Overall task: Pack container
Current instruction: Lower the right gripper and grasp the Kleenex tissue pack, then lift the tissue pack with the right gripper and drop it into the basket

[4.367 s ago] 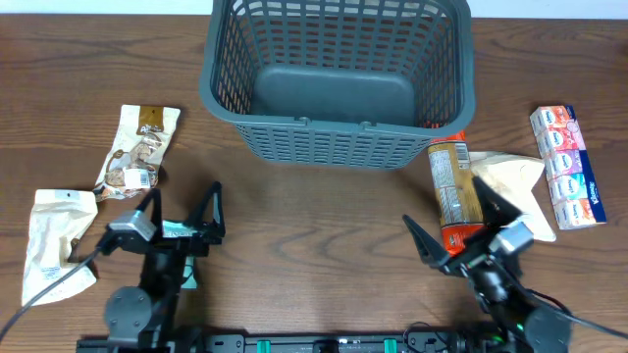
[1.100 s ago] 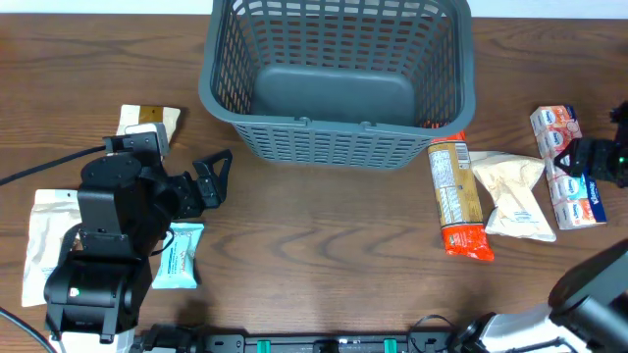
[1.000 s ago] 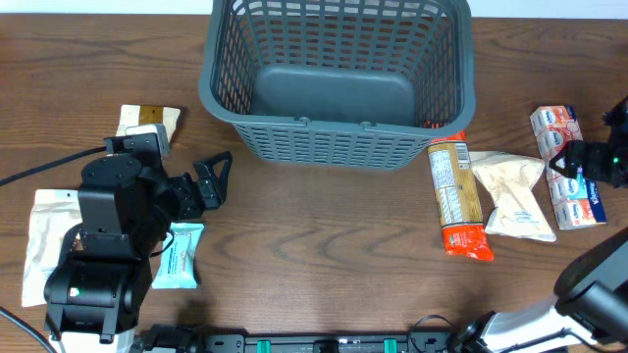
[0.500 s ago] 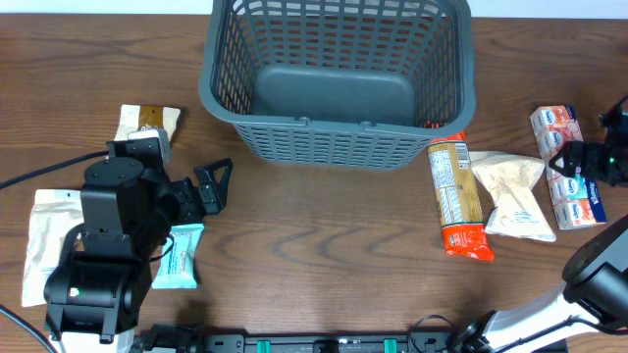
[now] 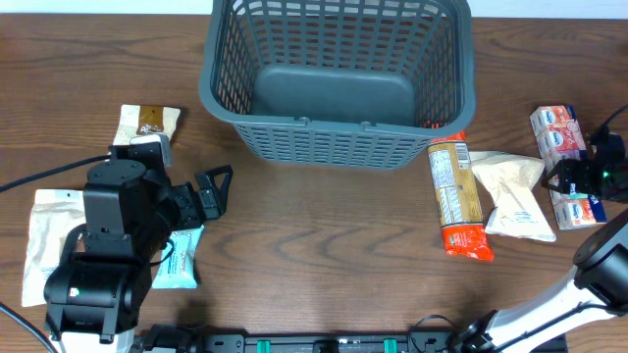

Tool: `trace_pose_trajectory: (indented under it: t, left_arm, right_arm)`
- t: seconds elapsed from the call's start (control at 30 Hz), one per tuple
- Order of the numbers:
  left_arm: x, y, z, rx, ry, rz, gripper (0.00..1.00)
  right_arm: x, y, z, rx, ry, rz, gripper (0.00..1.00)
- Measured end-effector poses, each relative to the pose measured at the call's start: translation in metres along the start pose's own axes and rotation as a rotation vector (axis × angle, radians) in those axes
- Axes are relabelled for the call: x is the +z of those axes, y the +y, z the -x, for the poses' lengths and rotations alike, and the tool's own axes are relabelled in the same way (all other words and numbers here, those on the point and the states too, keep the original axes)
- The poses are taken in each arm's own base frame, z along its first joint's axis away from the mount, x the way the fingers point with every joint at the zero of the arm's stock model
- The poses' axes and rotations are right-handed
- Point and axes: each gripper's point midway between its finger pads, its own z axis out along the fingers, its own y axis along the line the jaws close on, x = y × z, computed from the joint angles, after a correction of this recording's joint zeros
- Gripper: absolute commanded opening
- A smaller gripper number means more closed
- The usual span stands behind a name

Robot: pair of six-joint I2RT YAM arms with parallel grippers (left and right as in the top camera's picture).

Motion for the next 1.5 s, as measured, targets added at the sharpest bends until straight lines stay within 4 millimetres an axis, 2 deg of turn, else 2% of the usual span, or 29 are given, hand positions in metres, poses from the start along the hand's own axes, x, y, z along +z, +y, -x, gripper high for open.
trace_pose_trajectory:
  t: [0.2, 0.37, 0.47, 0.6, 0.7, 1.07, 1.17, 1.23, 1.33, 1.43, 1.5]
  left_arm:
    - [0.000, 0.000, 0.000, -0.002, 0.001, 0.000, 0.99]
    - [0.000, 0.000, 0.000, -0.002, 0.001, 0.000, 0.99]
    - [0.000, 0.000, 0.000, -0.002, 0.001, 0.000, 0.99]
    - [0.000, 0.000, 0.000, -0.002, 0.001, 0.000, 0.99]
    - [0.000, 0.000, 0.000, -0.002, 0.001, 0.000, 0.99]
    - [0.000, 0.000, 0.000, -0.002, 0.001, 0.000, 0.98]
    - [0.000, 0.000, 0.000, -0.002, 0.001, 0.000, 0.99]
    - [0.000, 0.000, 0.000, -0.002, -0.001, 0.000, 0.99]
    - [0.000, 0.000, 0.001, -0.002, -0.005, -0.001, 0.99]
    - [0.000, -0.001, 0.003, -0.001, -0.013, -0.004, 0.99]
    - [0.000, -0.001, 0.005, -0.001, -0.021, -0.006, 0.99]
  right_arm:
    - [0.012, 0.001, -0.005, -0.002, 0.025, 0.018, 0.83]
    - [0.022, 0.002, -0.008, -0.002, 0.043, 0.030, 0.72]
    - [0.022, 0.000, -0.006, -0.002, 0.036, 0.025, 0.56]
    - [0.022, -0.001, -0.004, 0.004, 0.027, 0.020, 0.18]
    - [0.020, -0.002, -0.001, 0.025, 0.014, 0.019, 0.01]
    - [0.015, 0.001, -0.003, 0.226, 0.030, 0.034, 0.01]
    - [0.005, 0.007, 0.001, 0.243, 0.025, 0.070, 0.01]
    - [-0.012, 0.009, 0.015, 0.244, -0.021, 0.087, 0.01]
    - [-0.065, 0.010, 0.049, 0.220, -0.164, 0.089, 0.01]
    - [-0.146, 0.020, 0.086, 0.149, -0.371, 0.049, 0.01]
    - [-0.201, 0.039, 0.103, 0.079, -0.499, 0.024, 0.01]
